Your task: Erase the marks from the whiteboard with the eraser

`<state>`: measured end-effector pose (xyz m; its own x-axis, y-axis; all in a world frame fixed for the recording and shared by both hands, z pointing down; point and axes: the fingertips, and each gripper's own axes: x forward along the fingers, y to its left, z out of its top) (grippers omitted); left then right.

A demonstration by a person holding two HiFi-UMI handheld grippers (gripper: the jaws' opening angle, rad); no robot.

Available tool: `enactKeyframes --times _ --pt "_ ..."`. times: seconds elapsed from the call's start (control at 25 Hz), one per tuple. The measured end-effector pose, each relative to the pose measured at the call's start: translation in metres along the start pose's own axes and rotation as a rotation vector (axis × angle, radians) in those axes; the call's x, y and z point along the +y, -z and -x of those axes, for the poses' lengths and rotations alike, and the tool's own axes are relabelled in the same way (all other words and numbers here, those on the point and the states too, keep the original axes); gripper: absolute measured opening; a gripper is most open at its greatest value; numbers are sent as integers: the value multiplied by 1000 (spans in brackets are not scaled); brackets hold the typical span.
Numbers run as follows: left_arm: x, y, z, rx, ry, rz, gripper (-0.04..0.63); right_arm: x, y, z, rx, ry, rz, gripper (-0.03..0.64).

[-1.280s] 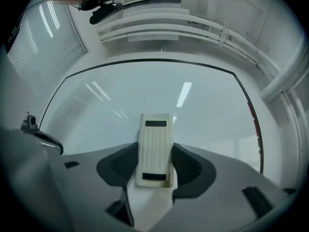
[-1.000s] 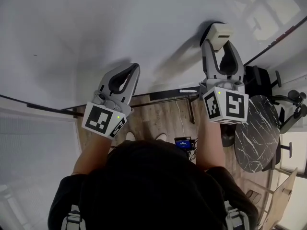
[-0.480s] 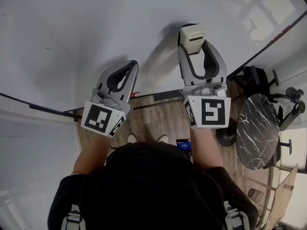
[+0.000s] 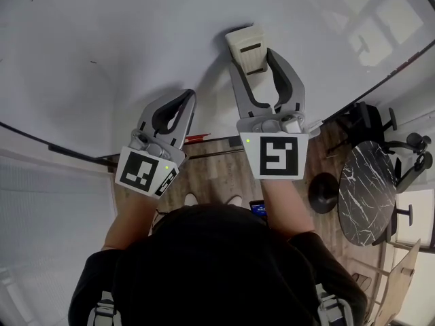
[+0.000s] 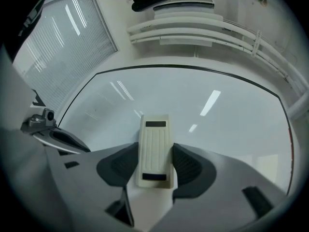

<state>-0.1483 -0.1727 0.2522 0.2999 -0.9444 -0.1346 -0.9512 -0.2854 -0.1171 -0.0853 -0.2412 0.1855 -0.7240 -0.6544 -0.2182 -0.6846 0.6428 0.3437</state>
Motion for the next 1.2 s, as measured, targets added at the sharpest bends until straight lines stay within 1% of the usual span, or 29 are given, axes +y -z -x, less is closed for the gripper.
enactKeyframes --times 0.2,0.32,0.44,0.56,0.8,1.04,1.2 --pt "-10 -7 -6 3 4 -7 5 -25 -8 9 -2 14 -29 222" --pt "-7 1 -8 3 11 -5 5 -37 6 7 4 37 -26 222" --pt "-1 13 -10 3 23 0 5 -57 21 7 14 82 -43 222" --pt "-9 17 -17 7 35 -4 5 -89 30 16 32 124 -87 222" --pt "-25 21 -32 15 56 1 5 -146 49 33 52 213 -115 222" --pt "-36 25 -47 17 64 5 5 -182 69 46 81 263 -112 222" --pt "-43 28 -54 28 68 6 5 -210 84 56 96 295 -147 222"
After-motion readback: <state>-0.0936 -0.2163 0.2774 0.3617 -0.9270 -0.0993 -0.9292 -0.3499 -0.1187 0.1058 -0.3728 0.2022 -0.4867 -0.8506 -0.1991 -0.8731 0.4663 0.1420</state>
